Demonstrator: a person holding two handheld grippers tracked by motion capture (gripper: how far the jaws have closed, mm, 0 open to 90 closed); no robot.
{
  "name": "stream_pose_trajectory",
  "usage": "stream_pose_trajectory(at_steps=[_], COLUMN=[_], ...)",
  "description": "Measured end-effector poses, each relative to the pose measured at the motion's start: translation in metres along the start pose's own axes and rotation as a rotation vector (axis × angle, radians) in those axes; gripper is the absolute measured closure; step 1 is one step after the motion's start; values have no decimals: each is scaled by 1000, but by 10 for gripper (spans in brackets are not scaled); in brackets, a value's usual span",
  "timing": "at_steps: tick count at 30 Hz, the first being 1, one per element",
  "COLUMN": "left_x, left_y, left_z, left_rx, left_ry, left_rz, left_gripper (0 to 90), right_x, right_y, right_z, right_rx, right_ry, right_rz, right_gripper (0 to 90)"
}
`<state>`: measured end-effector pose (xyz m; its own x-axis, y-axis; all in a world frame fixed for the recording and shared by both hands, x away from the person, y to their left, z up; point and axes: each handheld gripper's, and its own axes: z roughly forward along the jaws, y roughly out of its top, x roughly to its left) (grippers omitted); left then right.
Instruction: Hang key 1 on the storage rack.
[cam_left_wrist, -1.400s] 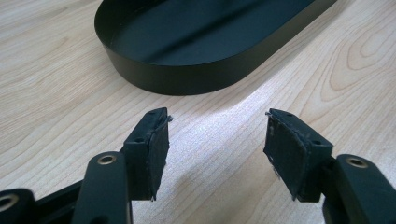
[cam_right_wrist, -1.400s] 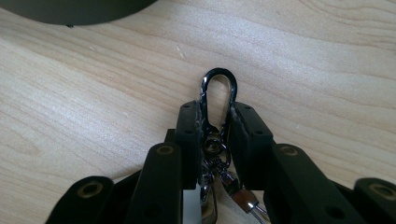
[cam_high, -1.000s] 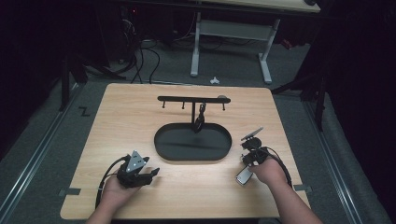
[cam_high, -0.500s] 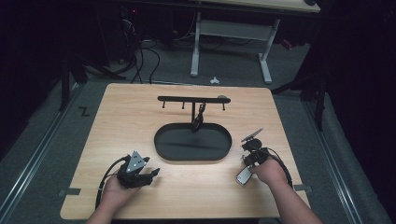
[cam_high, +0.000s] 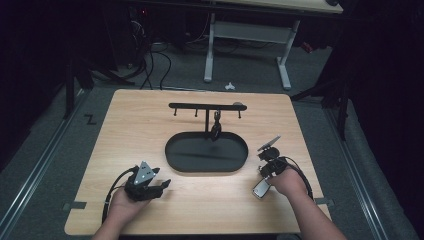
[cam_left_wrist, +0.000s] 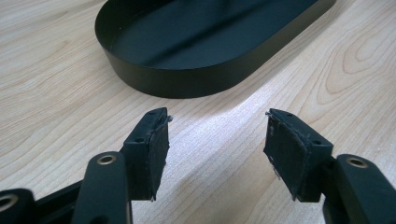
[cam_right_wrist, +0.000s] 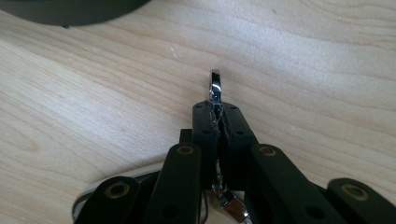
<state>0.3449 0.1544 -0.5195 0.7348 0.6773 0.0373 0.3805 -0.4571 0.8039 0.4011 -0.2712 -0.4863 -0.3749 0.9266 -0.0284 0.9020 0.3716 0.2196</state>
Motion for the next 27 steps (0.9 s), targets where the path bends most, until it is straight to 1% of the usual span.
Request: stream_pose_trajectory(at_steps=[2, 3, 9, 10, 12, 16, 17, 18, 24, 25, 27], left_x=[0, 0, 0, 0, -1, 0, 0, 0, 0, -1, -1], left_y=[0, 0, -1, -1, -1, -1, -1, -1, -1, -1, -1], left_z=[0, 0, 1, 1, 0, 1, 2, 2, 2, 2, 2], left_rx=[0, 0, 2, 2, 2, -3, -3, -2, 2, 3, 2], left_ry=[0, 1, -2, -3, -2, -3, -3, -5, -6, -6, -7], left_rz=[-2, -2, -6, -7, -3, -13, -13, -12, -11, -9, -7], left_gripper=[401, 401, 401, 401, 401, 401, 402, 402, 403, 403, 403], right_x=[0, 0, -1, 0, 0, 0, -1, 0, 0, 0, 1], right_y=[1, 2, 3, 3, 3, 3, 3, 3, 4, 4, 4], right_z=[-5, -8, -28, -31, -37, -48, -51, -53, -63, -65, -67], right_rx=[-9, -7, -33, -33, -40, -58, -62, -64, -89, -84, -90], right_ry=[13, 4, 44, 37, 45, 53, 46, 51, 56, 54, 58], right_rz=[-3, -2, -10, -13, -20, -24, -33, -21, -34, -34, -40], right_gripper=[860, 860, 860, 860, 860, 860, 860, 860, 860, 860, 860])
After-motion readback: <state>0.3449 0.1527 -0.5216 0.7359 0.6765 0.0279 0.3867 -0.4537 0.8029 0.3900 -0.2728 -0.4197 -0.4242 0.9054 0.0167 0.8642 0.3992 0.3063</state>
